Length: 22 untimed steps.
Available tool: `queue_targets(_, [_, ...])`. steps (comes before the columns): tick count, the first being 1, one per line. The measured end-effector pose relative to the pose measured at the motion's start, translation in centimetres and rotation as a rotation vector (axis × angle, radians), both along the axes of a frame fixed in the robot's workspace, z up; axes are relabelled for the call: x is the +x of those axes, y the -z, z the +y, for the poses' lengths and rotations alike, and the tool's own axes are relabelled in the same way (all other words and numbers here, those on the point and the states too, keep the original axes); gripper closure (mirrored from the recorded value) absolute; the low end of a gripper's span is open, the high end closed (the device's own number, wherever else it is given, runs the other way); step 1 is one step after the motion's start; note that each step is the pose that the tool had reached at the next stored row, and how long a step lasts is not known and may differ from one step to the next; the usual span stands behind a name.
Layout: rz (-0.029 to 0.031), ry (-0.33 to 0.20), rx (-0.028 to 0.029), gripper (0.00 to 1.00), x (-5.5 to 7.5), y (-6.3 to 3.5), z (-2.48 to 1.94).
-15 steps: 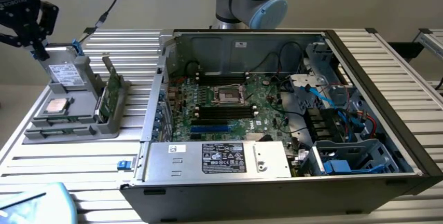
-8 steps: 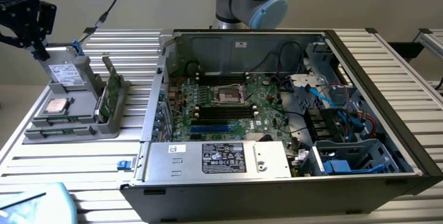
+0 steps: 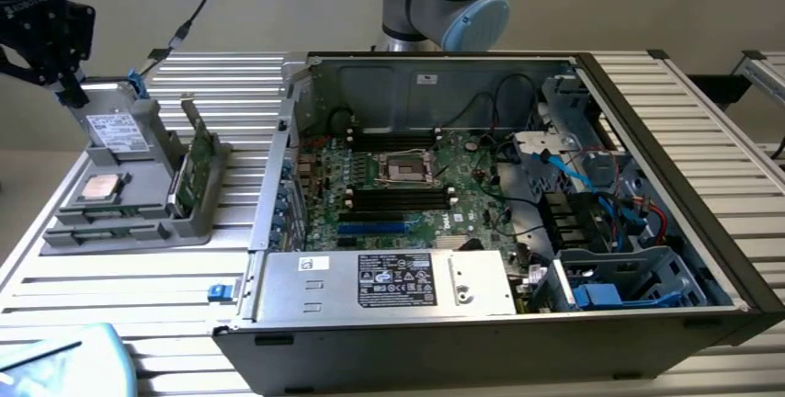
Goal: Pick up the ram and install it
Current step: 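Pick up the ram and move it above insertion slot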
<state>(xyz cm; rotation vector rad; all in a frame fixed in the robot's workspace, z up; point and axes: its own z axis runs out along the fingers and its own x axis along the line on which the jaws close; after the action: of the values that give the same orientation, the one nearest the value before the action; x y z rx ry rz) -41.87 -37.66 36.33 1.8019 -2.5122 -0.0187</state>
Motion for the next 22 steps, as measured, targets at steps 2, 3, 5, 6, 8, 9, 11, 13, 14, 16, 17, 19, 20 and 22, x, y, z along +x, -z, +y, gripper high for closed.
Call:
queue_targets(2, [0.0001,-0.036,0.0000,0.89,0.00,0.00,0.00])
queue_targets(3, [0.0000,-0.055,0.0000,0.89,0.00,0.00,0.00])
queue_targets(5, [0.0000,-0.092,0.0000,0.89,0.00,0.00,0.00])
queue_targets(6, [0.0000,-0.110,0.0000,0.89,0.00,0.00,0.00])
queue_targets(8, [0.0000,-0.147,0.0000,0.89,0.00,0.00,0.00])
queue_targets(9, [0.0001,-0.163,0.0000,0.89,0.00,0.00,0.00])
queue_targets(11, [0.0000,-0.201,0.0000,0.89,0.00,0.00,0.00])
queue_targets(13, [0.0001,-0.237,0.0000,0.89,0.00,0.00,0.00])
queue_targets(14, [0.0000,-0.255,0.0000,0.89,0.00,0.00,0.00])
queue_targets(16, [-0.0001,-0.292,0.0001,0.89,0.00,0.00,0.00])
queue_targets(17, [0.0000,-0.307,0.0001,0.89,-0.03,0.00,0.01])
queue_targets(19, [0.0000,-0.315,0.0001,0.89,-0.09,0.00,0.04])
queue_targets(20, [0.0001,-0.315,0.0000,0.89,-0.08,0.00,0.04])
queue_targets(22, [0.0000,-0.315,0.0001,0.89,-0.09,0.00,0.03])
